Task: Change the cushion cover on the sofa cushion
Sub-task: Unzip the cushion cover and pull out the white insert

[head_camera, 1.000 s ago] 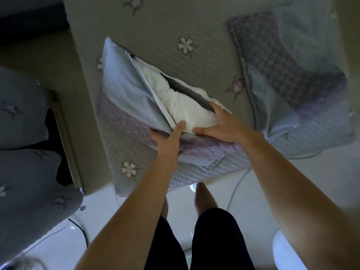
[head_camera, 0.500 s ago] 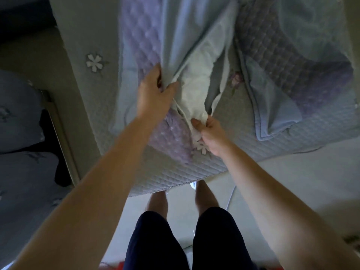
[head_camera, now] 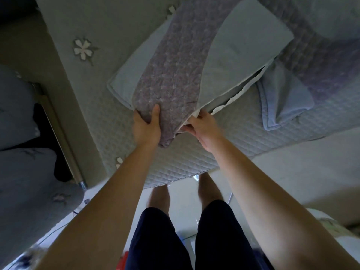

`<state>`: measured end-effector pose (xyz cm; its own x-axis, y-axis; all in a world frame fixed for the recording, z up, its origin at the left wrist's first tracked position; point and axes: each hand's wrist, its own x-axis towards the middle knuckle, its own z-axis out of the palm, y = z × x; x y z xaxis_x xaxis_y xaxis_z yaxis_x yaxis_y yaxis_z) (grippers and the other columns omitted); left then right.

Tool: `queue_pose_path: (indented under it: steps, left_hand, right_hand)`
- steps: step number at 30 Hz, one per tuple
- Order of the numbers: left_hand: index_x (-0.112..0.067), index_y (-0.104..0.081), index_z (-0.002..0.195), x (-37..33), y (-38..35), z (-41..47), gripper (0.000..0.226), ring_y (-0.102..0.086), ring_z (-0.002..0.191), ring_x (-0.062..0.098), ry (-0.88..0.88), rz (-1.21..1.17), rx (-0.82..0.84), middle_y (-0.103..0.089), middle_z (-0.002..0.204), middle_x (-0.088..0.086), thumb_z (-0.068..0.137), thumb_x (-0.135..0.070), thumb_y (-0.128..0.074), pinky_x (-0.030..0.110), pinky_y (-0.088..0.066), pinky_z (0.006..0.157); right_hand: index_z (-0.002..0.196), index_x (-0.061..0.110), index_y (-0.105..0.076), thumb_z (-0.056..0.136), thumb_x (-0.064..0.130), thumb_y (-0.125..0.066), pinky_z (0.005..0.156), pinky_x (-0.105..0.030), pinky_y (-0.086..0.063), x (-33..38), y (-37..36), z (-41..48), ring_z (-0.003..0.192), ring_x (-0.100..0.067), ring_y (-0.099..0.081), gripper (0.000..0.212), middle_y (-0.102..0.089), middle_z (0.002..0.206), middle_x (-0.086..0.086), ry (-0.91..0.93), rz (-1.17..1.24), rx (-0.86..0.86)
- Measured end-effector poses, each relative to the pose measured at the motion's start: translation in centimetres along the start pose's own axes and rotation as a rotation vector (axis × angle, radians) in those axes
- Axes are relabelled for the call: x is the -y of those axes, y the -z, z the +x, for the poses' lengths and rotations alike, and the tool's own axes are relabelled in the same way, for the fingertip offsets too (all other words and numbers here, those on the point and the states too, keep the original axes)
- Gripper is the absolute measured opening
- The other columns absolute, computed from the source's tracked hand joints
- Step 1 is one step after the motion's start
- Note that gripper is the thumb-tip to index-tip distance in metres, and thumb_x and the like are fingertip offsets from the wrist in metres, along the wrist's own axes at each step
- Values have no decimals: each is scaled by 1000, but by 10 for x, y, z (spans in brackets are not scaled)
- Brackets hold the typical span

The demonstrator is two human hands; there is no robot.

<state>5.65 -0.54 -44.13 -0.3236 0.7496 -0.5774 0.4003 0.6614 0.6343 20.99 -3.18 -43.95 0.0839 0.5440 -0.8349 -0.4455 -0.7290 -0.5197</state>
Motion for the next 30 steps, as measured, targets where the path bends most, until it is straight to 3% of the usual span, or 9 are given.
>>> queue_pose_path:
  steps: [3, 5, 9, 14, 18, 20, 22, 26, 30]
  left_hand:
    - [-9, -55, 122, -7, -1, 7, 55, -61, 103, 29, -31, 99, -175, -61, 120, 15, 92, -56, -53, 38, -51, 87]
    - [-8, -58, 113, -16, 3, 15, 48, -61, 94, 29, -91, 157, -261, -62, 113, 17, 96, -52, -49, 35, -50, 81]
    - [-7, -58, 107, -36, 16, 38, 41, -60, 96, 30, -186, 255, -378, -62, 114, 16, 99, -45, -46, 27, -37, 71]
    - [-5, -57, 109, -40, 40, 77, 43, -60, 101, 32, -109, 326, -365, -60, 119, 19, 98, -46, -47, 31, -41, 77]
    - [-3, -55, 111, -38, 19, 55, 49, -61, 101, 34, -114, 304, -221, -64, 111, 19, 95, -49, -51, 35, -41, 74]
    - [-6, -53, 105, -30, 8, 33, 51, -61, 95, 33, -129, 304, -164, -64, 105, 16, 93, -55, -51, 35, -42, 74]
    - [-10, -49, 99, -17, 4, 19, 51, -60, 91, 31, -128, 332, -101, -63, 101, 13, 91, -61, -48, 36, -44, 73]
    - [-11, -45, 96, -10, 6, 19, 51, -60, 94, 36, -121, 484, -66, -63, 105, 18, 95, -62, -40, 37, -40, 72]
    - [-9, -54, 118, -29, 20, 50, 46, -59, 107, 39, -132, 572, -218, -62, 119, 20, 100, -48, -39, 42, -45, 82]
  right_hand:
    - [82, 8, -67, 82, 7, -78, 60, -29, -59, 10, -8, -2, 67, -17, -70, 11, -70, 75, -5, 61, -135, -117]
    - [75, 7, -68, 79, 9, -81, 52, -26, -56, 16, -8, -5, 58, -13, -68, 14, -69, 63, -1, 157, -145, -203]
    - [85, 8, -71, 83, 5, -77, 57, -29, -58, 35, -6, -22, 68, -15, -72, 7, -73, 77, -4, 220, -56, -248]
    - [94, 6, -70, 84, 1, -72, 68, -29, -59, 69, 35, -55, 80, -15, -73, 11, -76, 86, -3, 181, 233, -277]
    - [121, 11, -65, 79, 24, -79, 79, -34, -58, 65, 39, -52, 95, -19, -73, 46, -75, 109, -5, 130, 301, -271]
    - [130, 23, -57, 62, 56, -86, 90, -45, -56, 67, 22, -45, 104, -24, -69, 81, -71, 118, 0, 1, 218, -228]
    - [136, 26, -48, 45, 66, -90, 97, -47, -52, 65, 13, -36, 109, -22, -65, 108, -65, 123, 4, 3, 110, -295]
    - [124, 23, -56, 62, 37, -87, 90, -46, -57, 64, 17, -34, 102, -19, -67, 71, -69, 113, 5, 175, -183, -319]
    - [119, 12, -64, 76, 6, -81, 72, -34, -60, 83, 67, -74, 91, -17, -73, 47, -76, 102, 1, 209, -129, -189]
